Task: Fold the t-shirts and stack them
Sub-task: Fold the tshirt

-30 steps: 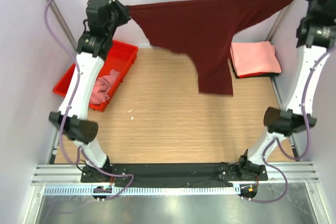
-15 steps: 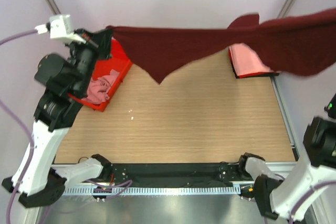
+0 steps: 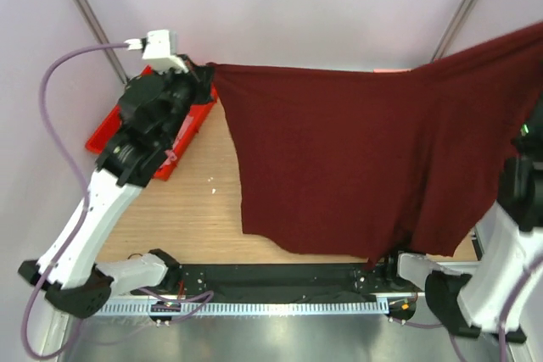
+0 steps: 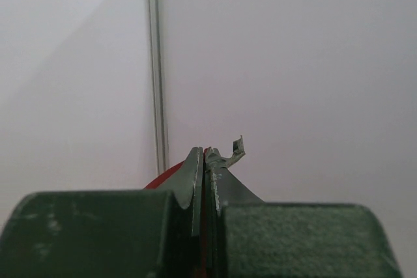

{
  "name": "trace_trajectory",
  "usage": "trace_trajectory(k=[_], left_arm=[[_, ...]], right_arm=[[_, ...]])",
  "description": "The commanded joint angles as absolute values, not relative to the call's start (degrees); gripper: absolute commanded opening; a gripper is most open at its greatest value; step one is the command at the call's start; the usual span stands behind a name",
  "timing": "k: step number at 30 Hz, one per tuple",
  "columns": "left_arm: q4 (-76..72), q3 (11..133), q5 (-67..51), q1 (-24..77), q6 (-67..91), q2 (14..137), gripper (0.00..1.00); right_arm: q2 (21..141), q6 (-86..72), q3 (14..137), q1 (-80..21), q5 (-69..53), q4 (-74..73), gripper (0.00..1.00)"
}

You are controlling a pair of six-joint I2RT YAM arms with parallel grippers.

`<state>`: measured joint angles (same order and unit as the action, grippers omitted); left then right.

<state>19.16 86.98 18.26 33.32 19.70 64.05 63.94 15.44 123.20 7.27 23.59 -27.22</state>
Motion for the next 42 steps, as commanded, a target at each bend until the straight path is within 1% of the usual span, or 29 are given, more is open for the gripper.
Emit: trace_trajectory(k=[1, 3, 4, 6, 7, 9, 10, 13, 14, 17, 19, 23, 25, 29, 32, 36, 39, 42], left_arm=[[18.19, 91.13, 25.48, 31.65, 15.12, 73.01, 0.0], [19.25, 95.09, 24.35, 28.4, 16.17, 77.76, 0.0], [19.34, 96.32, 22.43, 27.08, 16.61, 81.96, 0.0], [19.34, 99.64, 21.1, 23.74, 17.49, 86.55, 0.01], [19.6, 100.89, 20.92, 22.95, 17.49, 90.92, 0.0], [20.04, 102.73, 21.18, 20.84, 16.71, 94.29, 0.0], [19.87, 103.61, 21.36, 19.52, 16.35, 97.44, 0.0], [18.11, 104.41, 19.87, 16.19, 15.82, 101.76, 0.0], [16.54, 104.59, 17.17, 15.48, 15.47, 105.08, 0.0], [17.13, 108.35, 14.24, 13.46, 13.63, 112.11, 0.0], [17.75, 111.08, 12.49, 12.66, 12.66, 115.12, 0.0], [17.84, 114.25, 8.62, 11.52, 12.3, 119.44, 0.0], [18.02, 114.87, 7.65, 11.25, 11.87, 120.85, 0.0], [18.02, 114.79, 8.7, 11.07, 10.81, 121.64, 0.0], [18.02, 114.87, 9.67, 10.46, 10.02, 122.52, 0.0], [18.37, 116.19, 8.79, 9.84, 9.06, 123.84, 0.0], [18.46, 115.76, 8.09, 9.84, 8.35, 124.1, 0.0], [18.37, 114.0, 8.09, 9.84, 7.39, 124.36, 0.0]], right_arm=[[78.01, 18.2, 123.47, 7.29, 22.24, -24.0, 0.01], [86.71, 16.36, 125.76, 7.65, 19.26, -24.08, 0.01], [89.1, 14.43, 127.51, 7.73, 15.85, -24.34, 0.01], [94.01, 12.4, 126.57, 8.0, 12.58, -22.77, 0.01], [94.91, 10.04, 123.43, 8.0, 8.91, -19.98, 0.01], [97.11, 7.05, 118.5, 8.0, 4.33, -15.49, 0.01], [97.82, 5.55, 113.08, 8.0, -1.61, -10.07, 0.01], [102.1, 0.45, 104.71, 7.91, -10.43, -0.83, 0.01], [103.26, -2.78, 103.2, 7.91, -11.15, 1.73, 0.01], [108.62, -5.44, 99.41, 7.91, -14.31, 9.3, 0.01], [112.74, -5.89, 100.88, 7.91, -15.55, 10.19, 0.01], [117.06, -4.75, 104.85, 8.17, -17.31, 8.53, 0.01], [117.68, -4.05, 106.34, 8.17, -18.1, 6.69, 0.01], [116.37, -3.34, 104.6, 8.17, -18.64, 2.47, 0.01], [112.69, -3.25, 99.77, 8.17, -15.92, -0.34, 0.01], [104.97, -3.25, 90.55, 8.17, -12.31, -2.54, 0.01], [102.84, -3.43, 86.5, 8.17, -11.6, -2.64, 0.01], [102.57, -2.9, 85.17, 8.17, -11.86, -5.17, 0.01]])
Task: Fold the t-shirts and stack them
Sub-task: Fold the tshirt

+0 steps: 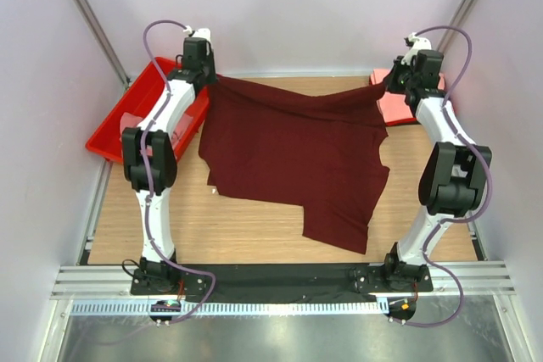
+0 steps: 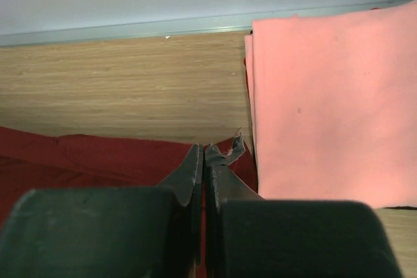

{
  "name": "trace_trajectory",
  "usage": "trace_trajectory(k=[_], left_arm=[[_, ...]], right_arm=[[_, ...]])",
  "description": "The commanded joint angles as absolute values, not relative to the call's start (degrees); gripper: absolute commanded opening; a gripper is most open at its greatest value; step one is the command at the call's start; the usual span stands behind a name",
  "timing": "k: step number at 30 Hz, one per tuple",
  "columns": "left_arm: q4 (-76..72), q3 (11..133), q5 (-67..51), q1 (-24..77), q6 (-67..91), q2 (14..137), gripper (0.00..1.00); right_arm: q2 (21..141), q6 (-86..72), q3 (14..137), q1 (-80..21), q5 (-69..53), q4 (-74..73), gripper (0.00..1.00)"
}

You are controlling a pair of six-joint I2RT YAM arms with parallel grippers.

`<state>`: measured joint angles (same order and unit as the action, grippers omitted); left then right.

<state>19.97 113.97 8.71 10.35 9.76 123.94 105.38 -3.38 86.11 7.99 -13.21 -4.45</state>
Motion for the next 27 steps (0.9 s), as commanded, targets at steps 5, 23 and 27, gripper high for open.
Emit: trace_trajectory(k=[5, 23, 27], left_arm=[[18.63, 111.8, 7.47, 9.84, 5.8, 125.33, 0.0], [21.27, 99.68, 10.64, 10.46, 5.62, 120.59, 0.0], [21.09, 97.04, 10.2, 11.51, 5.36, 119.27, 0.0]], right_arm=[[99.77, -2.64, 80.52, 8.17, -11.25, -5.72, 0.01], [91.14, -12.03, 66.45, 8.17, -5.28, -12.92, 0.01], [91.14, -13.45, 63.46, 8.17, -4.83, -14.59, 0.01]])
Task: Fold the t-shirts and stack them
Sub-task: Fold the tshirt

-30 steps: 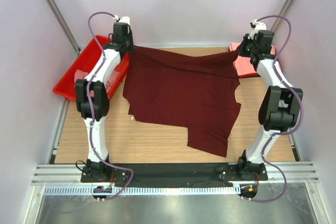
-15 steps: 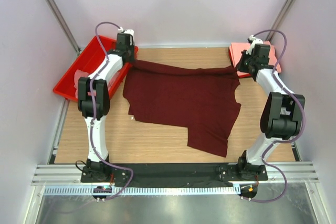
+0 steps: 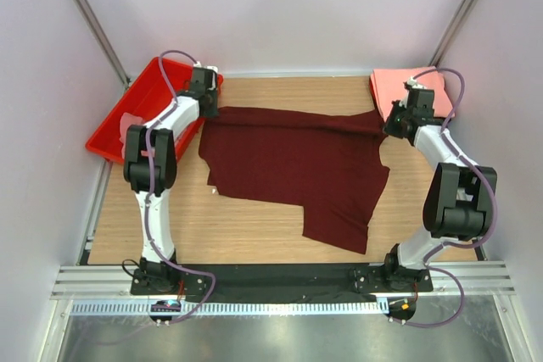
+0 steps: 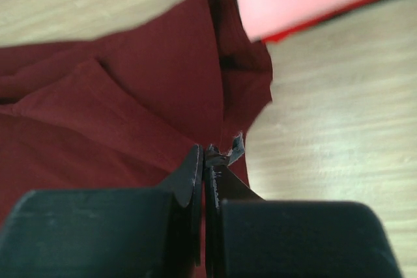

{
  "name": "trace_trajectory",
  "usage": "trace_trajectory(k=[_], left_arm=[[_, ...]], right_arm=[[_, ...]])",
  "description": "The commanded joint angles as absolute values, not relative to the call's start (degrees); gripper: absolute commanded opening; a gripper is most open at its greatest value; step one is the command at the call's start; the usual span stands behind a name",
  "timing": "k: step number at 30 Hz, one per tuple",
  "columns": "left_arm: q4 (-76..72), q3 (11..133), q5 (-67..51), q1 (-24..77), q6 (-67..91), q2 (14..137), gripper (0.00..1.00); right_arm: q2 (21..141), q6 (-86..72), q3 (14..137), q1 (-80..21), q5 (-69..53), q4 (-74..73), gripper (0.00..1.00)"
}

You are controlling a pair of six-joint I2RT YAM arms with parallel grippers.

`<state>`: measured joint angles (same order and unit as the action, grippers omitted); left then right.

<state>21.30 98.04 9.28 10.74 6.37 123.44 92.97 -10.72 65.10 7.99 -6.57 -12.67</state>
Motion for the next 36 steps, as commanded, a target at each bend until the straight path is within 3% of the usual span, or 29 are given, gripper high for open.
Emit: trace_trajectory(k=[1, 4, 6, 9, 14, 17, 21, 30, 36], left_arm=[[21.18, 96.6, 10.2, 11.69, 5.01, 118.92, 0.0], [21.01, 95.28, 10.81, 12.22, 4.83, 117.51, 0.0], [21.18, 94.92, 11.77, 12.48, 4.75, 116.9, 0.02], [22.06, 94.92, 13.44, 12.48, 4.92, 115.93, 0.3], [23.73, 95.1, 15.99, 14.05, 5.36, 112.42, 0.38], [26.18, 95.89, 17.75, 17.12, 6.93, 109.87, 0.47], [29.52, 94.66, 15.82, 20.38, 10.44, 107.49, 0.48], [34.45, 82.28, 11.43, 23.03, 26.62, 104.85, 0.4], [34.28, 73.32, 11.42, 24.52, 32.69, 104.59, 0.34]], right_arm=[[90.79, -13.45, 63.02, 8.17, -5.01, -14.76, 0.01], [90.0, -14.06, 62.14, 8.17, -4.75, -14.76, 0.01], [89.56, -14.24, 62.14, 8.17, -4.57, -15.47, 0.08], [88.95, -14.85, 63.01, 8.17, -5.01, -17.66, 0.26], [88.07, -22.21, 67.4, 8.17, -2.29, -26.42, 0.35], [88.33, -27.68, 68.55, 6.34, -0.27, -31.44, 0.35], [87.01, -29.35, 66.19, 0.8, -0.26, -32.08, 0.36], [86.75, -32.43, 57.57, -16.41, -0.26, -25.23, 0.35], [85.87, -33.14, 51.78, -22.76, 4.22, -24.87, 0.33]])
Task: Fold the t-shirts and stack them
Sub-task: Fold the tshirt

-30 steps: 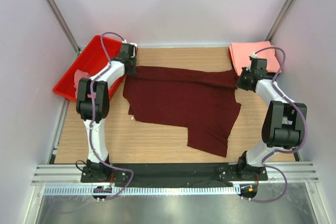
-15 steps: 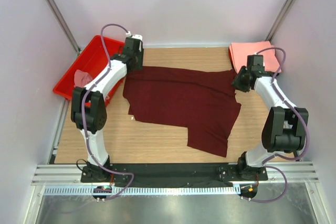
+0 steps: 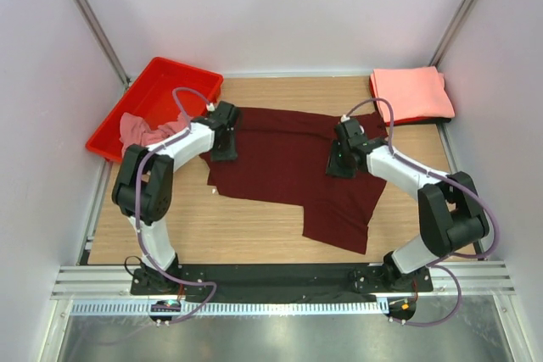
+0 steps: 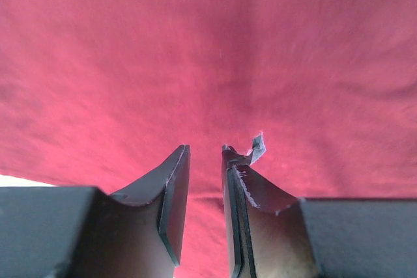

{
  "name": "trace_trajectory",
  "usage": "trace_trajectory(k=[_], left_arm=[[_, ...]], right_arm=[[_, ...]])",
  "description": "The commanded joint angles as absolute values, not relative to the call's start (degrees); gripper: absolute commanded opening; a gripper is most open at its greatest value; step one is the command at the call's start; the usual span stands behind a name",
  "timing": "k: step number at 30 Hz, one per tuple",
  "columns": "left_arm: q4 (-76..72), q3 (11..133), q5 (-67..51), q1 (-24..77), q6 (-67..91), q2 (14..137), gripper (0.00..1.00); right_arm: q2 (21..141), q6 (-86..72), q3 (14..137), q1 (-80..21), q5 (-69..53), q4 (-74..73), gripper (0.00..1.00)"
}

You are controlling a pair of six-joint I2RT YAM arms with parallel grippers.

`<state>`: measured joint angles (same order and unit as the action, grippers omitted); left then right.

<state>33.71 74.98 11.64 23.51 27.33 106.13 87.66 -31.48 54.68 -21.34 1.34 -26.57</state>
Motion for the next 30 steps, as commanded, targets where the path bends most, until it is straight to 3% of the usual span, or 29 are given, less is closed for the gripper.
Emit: trace_trajectory(k=[1, 10, 17, 21, 25, 30], left_arm=[[34.54, 72.43, 12.82, 25.22, 33.22, 104.42, 0.32], [34.63, 63.21, 12.93, 28.03, 38.23, 101.43, 0.32], [34.1, 61.52, 9.94, 33.39, 41.74, 98.1, 0.34], [37.6, 64.76, 12.55, 33.4, 41.93, 93.17, 0.36], [45.07, 67.59, 18.96, 32.61, 40.43, 90.53, 0.39], [43.08, 59.96, 18.9, 28.05, 42.89, 87.63, 0.4]], right_arm=[[85.61, -32.87, 50.9, -23.11, 3.96, -25.48, 0.32], [77.53, -37.25, 42.11, -23.03, 8.43, -32.16, 0.33], [72.34, -46.12, 41.48, -22.94, 28.44, -42.52, 0.34], [69.44, -48.86, 42.63, -22.94, 33.21, -47.1, 0.36], [67.5, -46.6, 44.47, -22.94, 28.93, -45.37, 0.36], [68.02, -42.81, 47.19, -22.85, 22.16, -40.09, 0.36]])
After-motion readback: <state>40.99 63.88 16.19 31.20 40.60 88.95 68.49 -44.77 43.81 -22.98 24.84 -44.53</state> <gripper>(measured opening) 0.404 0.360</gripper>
